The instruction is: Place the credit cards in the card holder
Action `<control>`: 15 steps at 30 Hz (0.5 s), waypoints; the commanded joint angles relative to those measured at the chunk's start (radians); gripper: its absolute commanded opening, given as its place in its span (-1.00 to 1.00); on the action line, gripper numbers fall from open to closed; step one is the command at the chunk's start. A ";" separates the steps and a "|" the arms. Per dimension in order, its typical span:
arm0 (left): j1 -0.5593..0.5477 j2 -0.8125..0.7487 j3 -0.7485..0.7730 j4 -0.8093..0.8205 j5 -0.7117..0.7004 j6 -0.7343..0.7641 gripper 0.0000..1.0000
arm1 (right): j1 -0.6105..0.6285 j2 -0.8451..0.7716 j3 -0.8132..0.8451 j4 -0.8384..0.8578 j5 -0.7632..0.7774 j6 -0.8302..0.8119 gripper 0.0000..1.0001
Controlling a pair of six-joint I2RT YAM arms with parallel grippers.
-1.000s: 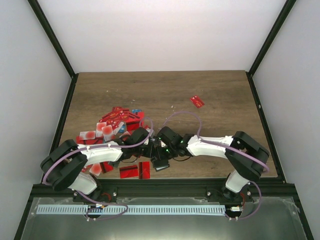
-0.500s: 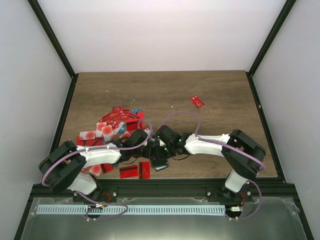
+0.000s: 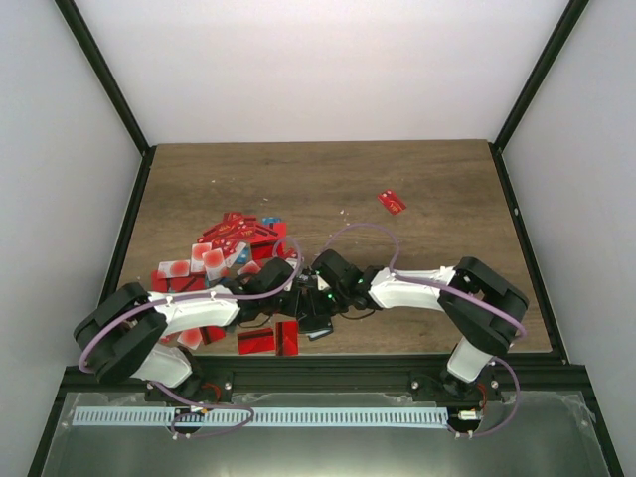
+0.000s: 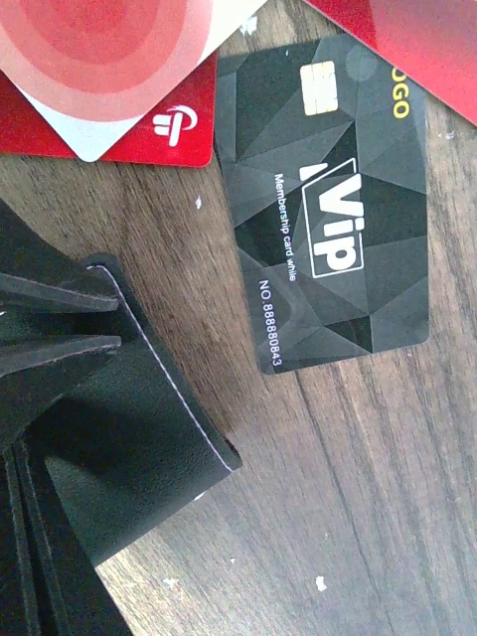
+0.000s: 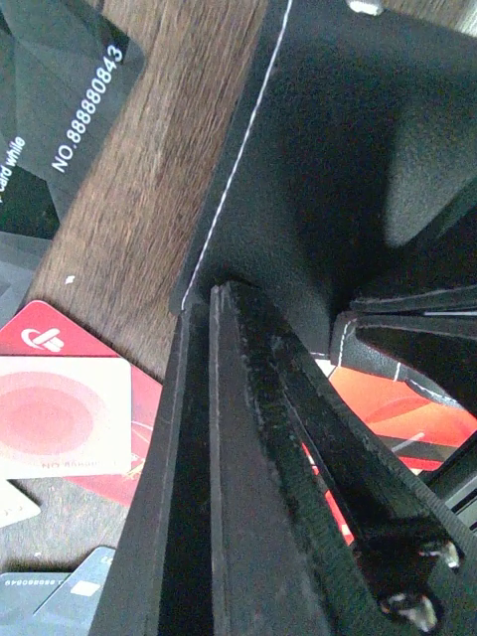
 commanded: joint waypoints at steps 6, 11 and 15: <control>-0.036 -0.052 0.052 -0.123 0.046 0.012 -0.80 | -0.037 0.085 -0.166 -0.161 0.119 -0.008 -0.99; -0.042 -0.152 0.087 -0.157 0.072 0.005 -0.80 | -0.043 0.066 -0.219 -0.073 0.076 -0.001 -0.99; -0.047 -0.216 0.088 -0.190 0.080 -0.009 -0.80 | -0.058 0.034 -0.271 -0.024 0.066 0.013 -0.99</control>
